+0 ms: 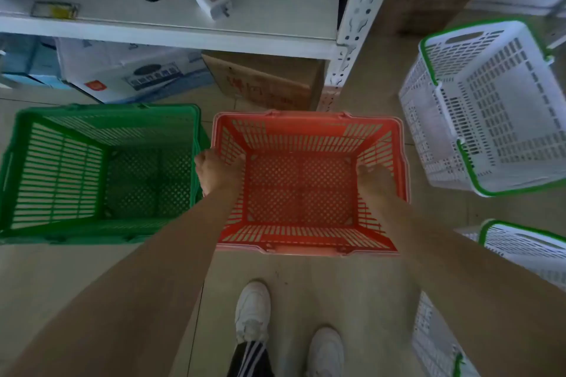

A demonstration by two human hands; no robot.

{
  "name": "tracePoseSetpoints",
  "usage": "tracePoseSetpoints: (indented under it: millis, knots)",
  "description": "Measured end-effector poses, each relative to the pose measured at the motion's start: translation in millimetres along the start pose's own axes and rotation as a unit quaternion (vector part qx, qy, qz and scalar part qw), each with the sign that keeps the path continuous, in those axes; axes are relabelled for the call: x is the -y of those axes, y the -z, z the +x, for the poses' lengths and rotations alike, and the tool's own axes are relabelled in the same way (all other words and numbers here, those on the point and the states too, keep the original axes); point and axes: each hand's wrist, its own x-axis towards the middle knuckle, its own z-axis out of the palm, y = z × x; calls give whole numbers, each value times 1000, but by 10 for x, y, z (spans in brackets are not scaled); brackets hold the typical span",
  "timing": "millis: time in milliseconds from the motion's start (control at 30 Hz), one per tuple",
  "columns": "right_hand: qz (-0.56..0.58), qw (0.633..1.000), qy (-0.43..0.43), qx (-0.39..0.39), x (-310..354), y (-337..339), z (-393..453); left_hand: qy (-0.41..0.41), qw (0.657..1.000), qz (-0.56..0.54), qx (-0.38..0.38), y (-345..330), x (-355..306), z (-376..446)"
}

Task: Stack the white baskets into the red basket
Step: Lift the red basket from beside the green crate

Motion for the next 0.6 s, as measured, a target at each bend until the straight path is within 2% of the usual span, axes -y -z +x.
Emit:
tracePoseSetpoints:
  millis: [33,167,233,333,467,600]
  knots:
    - [-7,1000,10,-7,12,7,6,-1,1000,5,-7,2,3,20]
    - [-34,989,5,-143,-41,8,81,23,999,39,-5,-68,74,123]
    - [-60,984,-11,-167,-116,11,121,28,998,47,0,-125,107,164]
    - [-74,982,-43,-167,-238,41,210,16,998,57,-18,-206,163,216]
    - [-23,986,-110,-119,-366,1,290,0,996,74,-41,-288,239,256]
    - [1,988,-122,-90,-516,-75,333,-12,990,133,-41,-331,247,316]
